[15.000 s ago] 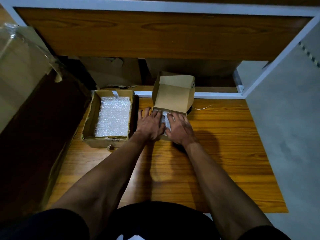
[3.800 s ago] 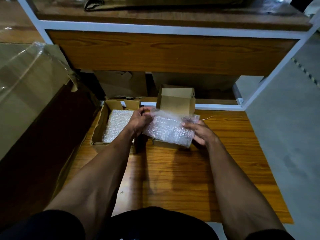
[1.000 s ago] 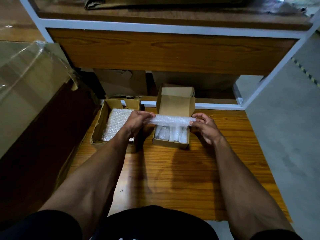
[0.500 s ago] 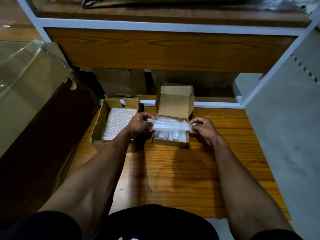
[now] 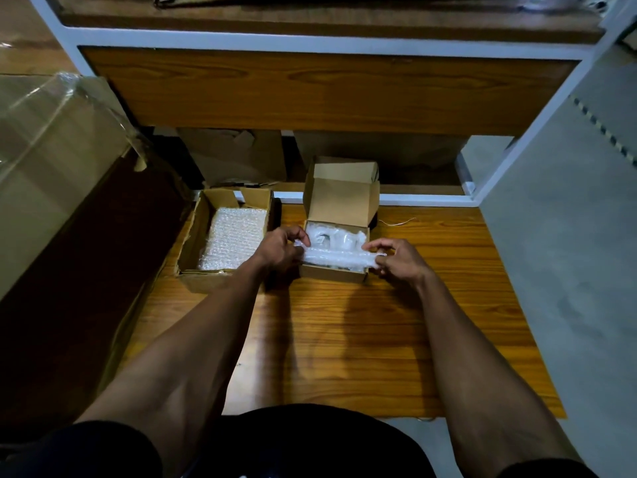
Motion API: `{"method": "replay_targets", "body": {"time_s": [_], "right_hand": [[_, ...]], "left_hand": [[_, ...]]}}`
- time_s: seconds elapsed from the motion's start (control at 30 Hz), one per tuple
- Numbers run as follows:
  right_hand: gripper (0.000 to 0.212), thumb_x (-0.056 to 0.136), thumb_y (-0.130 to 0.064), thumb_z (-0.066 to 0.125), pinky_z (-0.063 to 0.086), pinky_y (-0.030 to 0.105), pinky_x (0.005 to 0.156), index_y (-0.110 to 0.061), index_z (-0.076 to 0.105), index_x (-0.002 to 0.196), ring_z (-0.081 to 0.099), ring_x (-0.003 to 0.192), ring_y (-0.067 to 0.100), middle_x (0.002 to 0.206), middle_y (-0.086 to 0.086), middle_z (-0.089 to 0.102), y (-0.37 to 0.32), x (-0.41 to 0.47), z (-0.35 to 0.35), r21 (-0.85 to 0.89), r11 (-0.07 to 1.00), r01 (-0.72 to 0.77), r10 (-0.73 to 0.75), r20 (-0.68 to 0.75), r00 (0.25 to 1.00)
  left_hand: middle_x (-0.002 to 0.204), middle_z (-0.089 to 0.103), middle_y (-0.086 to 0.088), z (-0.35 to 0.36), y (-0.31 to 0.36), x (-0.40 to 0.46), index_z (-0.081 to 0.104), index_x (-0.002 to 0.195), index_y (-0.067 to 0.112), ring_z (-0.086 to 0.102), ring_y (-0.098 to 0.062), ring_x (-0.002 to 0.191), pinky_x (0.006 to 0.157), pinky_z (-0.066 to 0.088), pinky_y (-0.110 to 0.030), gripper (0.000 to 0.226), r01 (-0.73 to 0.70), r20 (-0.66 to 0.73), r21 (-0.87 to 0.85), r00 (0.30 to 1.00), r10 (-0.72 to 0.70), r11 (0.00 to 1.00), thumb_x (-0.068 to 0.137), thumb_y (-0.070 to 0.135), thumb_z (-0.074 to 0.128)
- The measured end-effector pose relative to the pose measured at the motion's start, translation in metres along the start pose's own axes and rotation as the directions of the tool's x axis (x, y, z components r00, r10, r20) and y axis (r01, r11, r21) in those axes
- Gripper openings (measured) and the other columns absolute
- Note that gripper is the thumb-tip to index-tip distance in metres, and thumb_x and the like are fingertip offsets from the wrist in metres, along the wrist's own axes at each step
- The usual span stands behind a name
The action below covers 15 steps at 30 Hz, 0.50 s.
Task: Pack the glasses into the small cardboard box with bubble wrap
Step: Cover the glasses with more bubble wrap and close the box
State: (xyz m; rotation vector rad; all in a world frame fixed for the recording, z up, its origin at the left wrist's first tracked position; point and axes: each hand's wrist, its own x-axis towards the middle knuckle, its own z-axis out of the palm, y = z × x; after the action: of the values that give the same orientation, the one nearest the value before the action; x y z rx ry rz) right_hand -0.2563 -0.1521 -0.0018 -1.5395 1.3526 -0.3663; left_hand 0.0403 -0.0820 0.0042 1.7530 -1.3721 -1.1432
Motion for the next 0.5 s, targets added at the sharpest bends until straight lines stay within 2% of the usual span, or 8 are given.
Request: {"method": "replay_targets", "body": {"time_s": [0.07, 0.13, 0.17, 0.23, 0.3, 0.4, 0.5], "right_hand": [[0.042, 0.095, 0.003, 0.063, 0.048, 0.025, 0.049, -0.031, 0.078, 0.114, 0.067, 0.075, 0.02, 0.121, 0.005, 0.07, 0.003, 0.0, 0.004, -0.07, 0.997, 0.019, -0.018, 0.009, 1.0], [0.044, 0.092, -0.001, 0.065, 0.05, 0.027, 0.058, -0.036, 0.078, 0.114, 0.068, 0.088, 0.02, 0.129, 0.003, 0.066, 0.003, -0.002, 0.009, -0.173, 0.983, 0.064, -0.065, -0.003, 0.998], [0.044, 0.091, -0.003, 0.065, 0.049, 0.027, 0.065, -0.037, 0.077, 0.116, 0.065, 0.096, 0.02, 0.131, 0.002, 0.064, 0.001, -0.004, 0.01, -0.235, 0.968, 0.088, -0.091, -0.004, 0.996], [0.043, 0.091, -0.005, 0.065, 0.045, 0.029, 0.075, -0.035, 0.076, 0.12, 0.059, 0.103, 0.02, 0.129, 0.001, 0.059, -0.001, -0.006, 0.013, -0.334, 0.935, 0.115, -0.123, -0.003, 0.992], [0.041, 0.091, -0.005, 0.065, 0.044, 0.03, 0.082, -0.032, 0.075, 0.121, 0.055, 0.107, 0.019, 0.126, 0.001, 0.056, -0.002, -0.007, 0.017, -0.367, 0.922, 0.121, -0.136, -0.015, 0.991], [0.037, 0.093, -0.007, 0.066, 0.041, 0.028, 0.089, -0.029, 0.074, 0.122, 0.05, 0.112, 0.016, 0.123, -0.001, 0.053, -0.005, -0.007, 0.019, -0.406, 0.907, 0.11, -0.133, -0.029, 0.991], [0.035, 0.095, -0.019, 0.069, 0.039, 0.031, 0.093, -0.029, 0.069, 0.128, 0.046, 0.121, 0.018, 0.127, 0.0, 0.051, -0.004, -0.005, 0.019, -0.453, 0.886, 0.099, -0.115, -0.006, 0.993]], "left_hand": [[0.109, 0.069, -0.014, 0.005, -0.001, -0.003, 0.068, 0.09, 0.025, 0.068, -0.026, 0.093, 0.057, 0.057, -0.022, 0.021, -0.022, -0.016, 0.052, 1.0, 0.023, 0.998, 0.1, 0.006, 0.062], [0.113, 0.066, -0.01, 0.009, -0.004, -0.005, 0.067, 0.089, 0.03, 0.066, -0.026, 0.094, 0.053, 0.054, -0.018, 0.024, -0.046, -0.03, 0.101, 0.998, 0.05, 0.994, 0.103, 0.013, 0.059], [0.115, 0.064, -0.008, 0.009, -0.005, -0.007, 0.066, 0.089, 0.033, 0.065, -0.025, 0.096, 0.055, 0.056, -0.022, 0.024, -0.076, -0.039, 0.154, 0.996, 0.083, 0.985, 0.104, 0.016, 0.057], [0.12, 0.062, -0.004, 0.009, -0.006, -0.007, 0.065, 0.092, 0.035, 0.062, -0.024, 0.102, 0.072, 0.06, -0.038, 0.023, -0.152, -0.047, 0.313, 0.983, 0.175, 0.937, 0.104, 0.018, 0.055], [0.122, 0.061, -0.003, 0.008, -0.007, -0.008, 0.064, 0.096, 0.036, 0.06, -0.023, 0.106, 0.086, 0.055, -0.04, 0.02, -0.196, -0.028, 0.407, 0.974, 0.227, 0.892, 0.102, 0.018, 0.057], [0.121, 0.059, 0.001, 0.007, -0.009, -0.009, 0.062, 0.1, 0.039, 0.059, -0.019, 0.107, 0.086, 0.051, -0.036, 0.019, -0.204, -0.007, 0.453, 0.973, 0.232, 0.868, 0.099, 0.021, 0.065], [0.12, 0.058, 0.004, 0.005, -0.014, -0.011, 0.06, 0.101, 0.038, 0.06, -0.015, 0.101, 0.081, 0.048, -0.031, 0.022, -0.193, 0.015, 0.434, 0.978, 0.208, 0.88, 0.094, 0.025, 0.076]]}}
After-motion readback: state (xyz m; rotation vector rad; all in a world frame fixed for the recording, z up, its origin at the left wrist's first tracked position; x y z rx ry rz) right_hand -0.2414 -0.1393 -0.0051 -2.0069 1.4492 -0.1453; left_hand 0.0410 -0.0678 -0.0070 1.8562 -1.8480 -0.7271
